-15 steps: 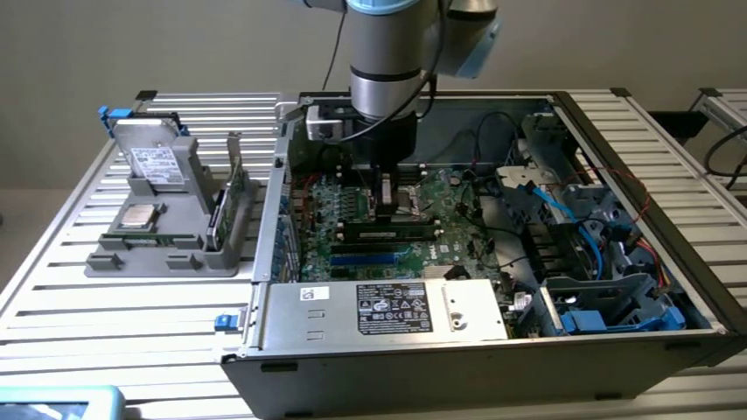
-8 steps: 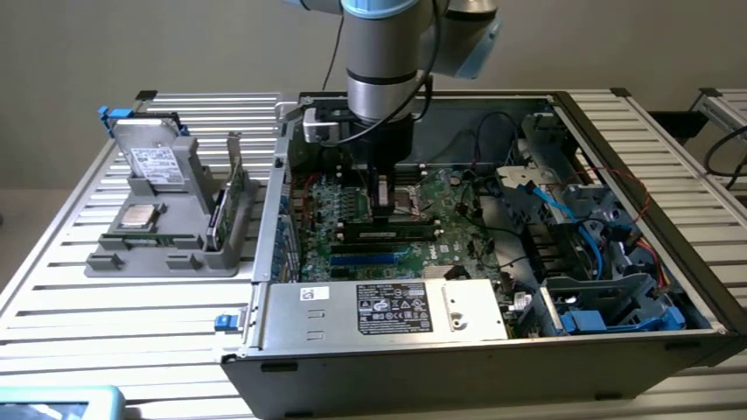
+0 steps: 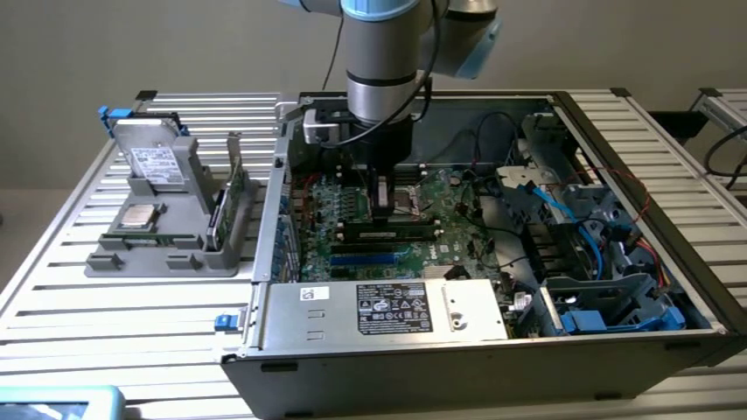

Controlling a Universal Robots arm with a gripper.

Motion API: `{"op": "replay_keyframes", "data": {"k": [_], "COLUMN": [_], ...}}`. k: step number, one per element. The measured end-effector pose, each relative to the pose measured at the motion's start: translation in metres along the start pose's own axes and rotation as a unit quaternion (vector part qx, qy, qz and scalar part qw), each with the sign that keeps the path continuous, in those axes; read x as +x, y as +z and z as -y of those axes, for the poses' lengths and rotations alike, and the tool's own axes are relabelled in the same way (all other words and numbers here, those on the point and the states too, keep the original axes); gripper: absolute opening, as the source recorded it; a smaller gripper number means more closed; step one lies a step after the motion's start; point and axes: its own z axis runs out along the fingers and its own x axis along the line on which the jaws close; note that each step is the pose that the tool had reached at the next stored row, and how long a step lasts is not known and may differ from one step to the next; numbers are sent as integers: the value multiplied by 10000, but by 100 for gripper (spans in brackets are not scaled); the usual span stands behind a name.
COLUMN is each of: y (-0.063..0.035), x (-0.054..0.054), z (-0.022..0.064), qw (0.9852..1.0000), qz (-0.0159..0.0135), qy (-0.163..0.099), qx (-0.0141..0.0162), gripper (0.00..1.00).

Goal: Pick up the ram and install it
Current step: 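Press down the ram until it locks into place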

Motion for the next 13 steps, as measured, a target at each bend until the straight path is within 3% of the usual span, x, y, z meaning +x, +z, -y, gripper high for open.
{"op": "replay_keyframes", "data": {"k": [10,13], "y": [39,-18], "x": [-4,1], "z": [-2,4], "qw": [10000,10000], "qz": [-1,2], "qy": [0,-1], "qx": [-1,1], "gripper": [11,11]}}
